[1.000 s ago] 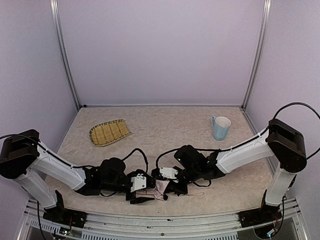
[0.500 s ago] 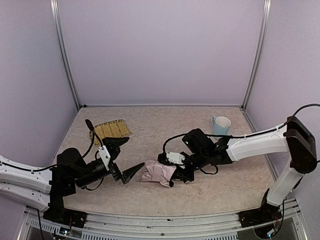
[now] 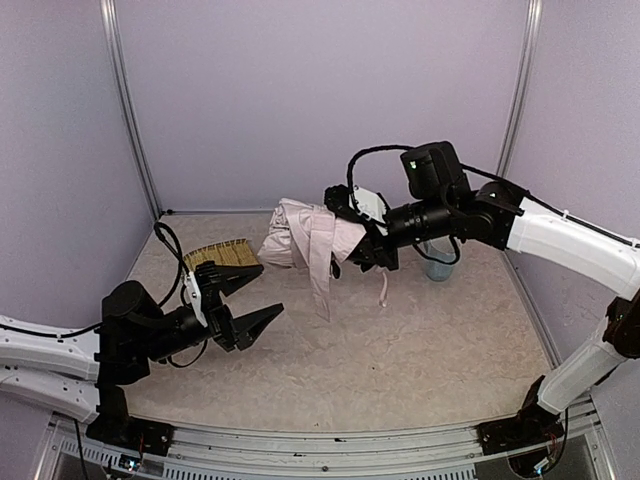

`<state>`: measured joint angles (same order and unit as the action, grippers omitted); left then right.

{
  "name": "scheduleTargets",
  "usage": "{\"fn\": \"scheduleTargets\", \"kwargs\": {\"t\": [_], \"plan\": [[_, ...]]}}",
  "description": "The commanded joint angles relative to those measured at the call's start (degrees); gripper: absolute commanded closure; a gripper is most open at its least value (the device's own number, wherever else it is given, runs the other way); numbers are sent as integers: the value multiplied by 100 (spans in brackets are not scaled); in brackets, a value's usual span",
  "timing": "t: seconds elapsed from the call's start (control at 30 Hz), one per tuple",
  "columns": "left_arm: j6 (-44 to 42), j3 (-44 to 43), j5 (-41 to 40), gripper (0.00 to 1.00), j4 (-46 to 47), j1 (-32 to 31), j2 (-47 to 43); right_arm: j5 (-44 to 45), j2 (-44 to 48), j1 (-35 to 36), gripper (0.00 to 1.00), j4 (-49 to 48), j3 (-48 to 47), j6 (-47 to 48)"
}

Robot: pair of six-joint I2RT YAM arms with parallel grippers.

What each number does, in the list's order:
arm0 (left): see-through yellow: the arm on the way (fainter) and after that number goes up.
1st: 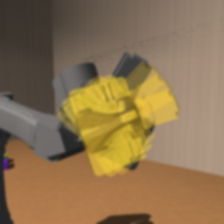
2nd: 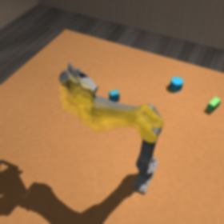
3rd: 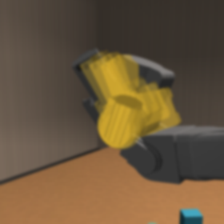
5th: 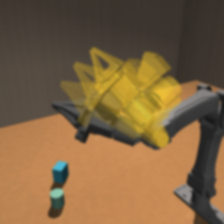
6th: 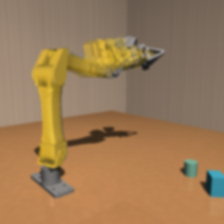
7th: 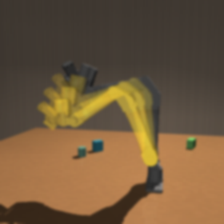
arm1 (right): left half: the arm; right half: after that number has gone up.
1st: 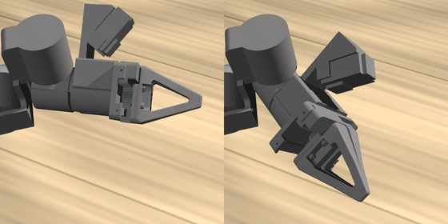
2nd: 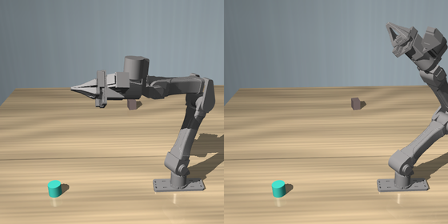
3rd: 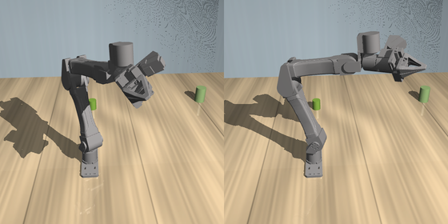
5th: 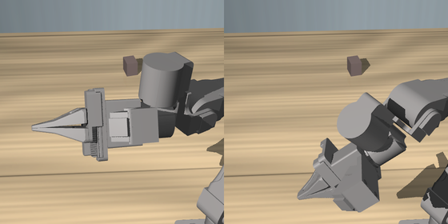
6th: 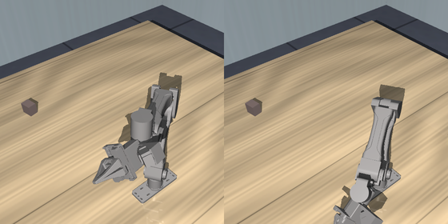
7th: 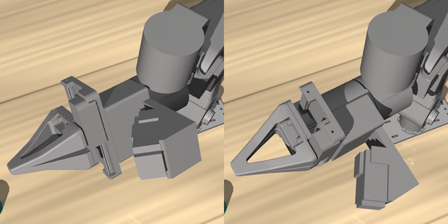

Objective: Put away the umbrella

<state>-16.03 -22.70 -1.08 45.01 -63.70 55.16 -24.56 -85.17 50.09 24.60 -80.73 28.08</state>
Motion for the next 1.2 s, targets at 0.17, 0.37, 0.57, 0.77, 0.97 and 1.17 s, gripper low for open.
{"fn": "scheduleTargets", "kwargs": {"t": [0.17, 0.37, 0.57, 0.77, 0.97, 1.17], "plan": [[20, -357, 912, 31, 985, 60, 1322, -237, -30, -21, 100, 696, -1026, 191], [168, -681, 1152, 27, 1609, 402, 2210, -351, -112, -18, 100, 752, -1117, 185], [415, -1104, 2036, 31, 1701, 362, 2856, -317, -100, -24, 100, 774, -1163, 190], [573, -1154, 2728, 100, 1593, 391, 3030, -140, 40, -24, 100, 748, -1164, 132], [325, -531, 2637, 100, 1531, 628, 2893, -293, 585, -199, 100, 596, -1164, -133], [-297, -705, 2498, 100, 1156, 1165, 3601, -1363, 871, -227, 100, 857, -1286, -154]]}}
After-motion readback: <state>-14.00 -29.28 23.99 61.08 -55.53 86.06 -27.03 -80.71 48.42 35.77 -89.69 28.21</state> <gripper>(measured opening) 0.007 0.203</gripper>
